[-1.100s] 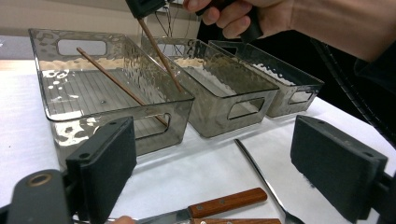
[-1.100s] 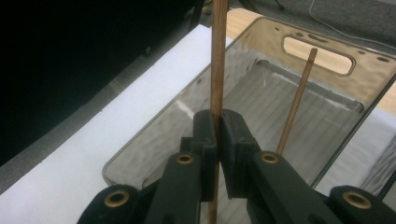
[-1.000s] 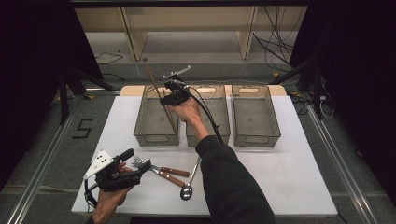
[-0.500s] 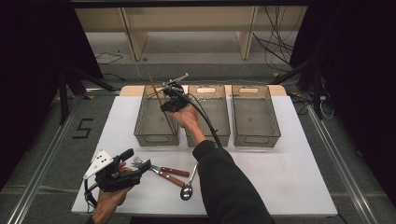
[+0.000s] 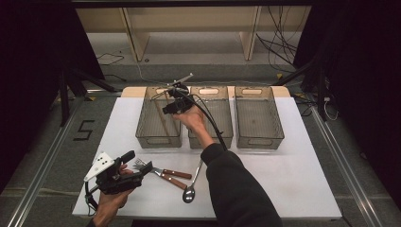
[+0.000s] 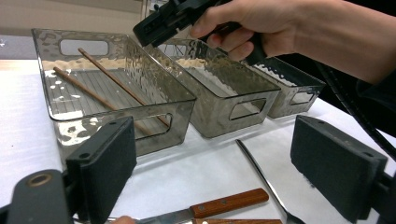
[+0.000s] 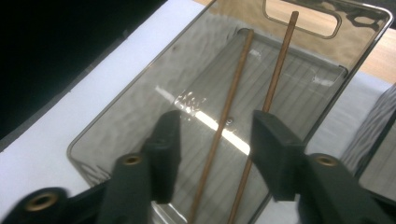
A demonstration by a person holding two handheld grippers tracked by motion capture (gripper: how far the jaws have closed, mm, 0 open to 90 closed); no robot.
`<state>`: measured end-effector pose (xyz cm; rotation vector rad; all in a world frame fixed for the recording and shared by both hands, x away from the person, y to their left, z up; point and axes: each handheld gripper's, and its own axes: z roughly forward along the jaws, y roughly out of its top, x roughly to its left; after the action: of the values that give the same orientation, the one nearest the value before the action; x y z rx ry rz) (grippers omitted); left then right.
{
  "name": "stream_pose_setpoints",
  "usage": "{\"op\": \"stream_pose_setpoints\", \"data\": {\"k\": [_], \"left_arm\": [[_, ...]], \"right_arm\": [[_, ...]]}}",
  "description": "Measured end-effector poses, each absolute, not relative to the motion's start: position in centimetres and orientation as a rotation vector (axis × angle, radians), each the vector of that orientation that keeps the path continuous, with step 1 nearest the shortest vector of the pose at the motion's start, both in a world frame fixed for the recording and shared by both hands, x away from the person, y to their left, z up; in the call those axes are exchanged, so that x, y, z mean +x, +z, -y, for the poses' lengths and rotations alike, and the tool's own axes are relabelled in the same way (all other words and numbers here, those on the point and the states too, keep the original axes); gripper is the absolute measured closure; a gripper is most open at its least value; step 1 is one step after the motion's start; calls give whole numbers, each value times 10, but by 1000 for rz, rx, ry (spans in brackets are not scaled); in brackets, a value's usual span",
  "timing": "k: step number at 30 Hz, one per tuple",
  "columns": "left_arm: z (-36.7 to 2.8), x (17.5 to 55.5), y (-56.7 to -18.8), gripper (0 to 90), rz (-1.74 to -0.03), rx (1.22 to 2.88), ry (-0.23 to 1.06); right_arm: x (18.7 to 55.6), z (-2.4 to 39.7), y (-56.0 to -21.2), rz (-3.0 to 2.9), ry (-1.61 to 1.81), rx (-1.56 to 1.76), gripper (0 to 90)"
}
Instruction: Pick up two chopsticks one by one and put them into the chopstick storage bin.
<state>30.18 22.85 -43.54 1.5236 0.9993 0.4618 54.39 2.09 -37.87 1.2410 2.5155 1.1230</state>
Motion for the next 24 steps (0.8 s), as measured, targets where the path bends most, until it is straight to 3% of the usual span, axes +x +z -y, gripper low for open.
{"op": "stream_pose_setpoints", "data": {"k": [10,24], "left_arm": [[-228,302,-436,139,-1003,1521,464],[-227,302,-437,139,-1011,1524,467]], "right_arm": [[516,1,-361,-2616,1187,977,407],[464,36,-353,-2688,1272,770,344]]}}
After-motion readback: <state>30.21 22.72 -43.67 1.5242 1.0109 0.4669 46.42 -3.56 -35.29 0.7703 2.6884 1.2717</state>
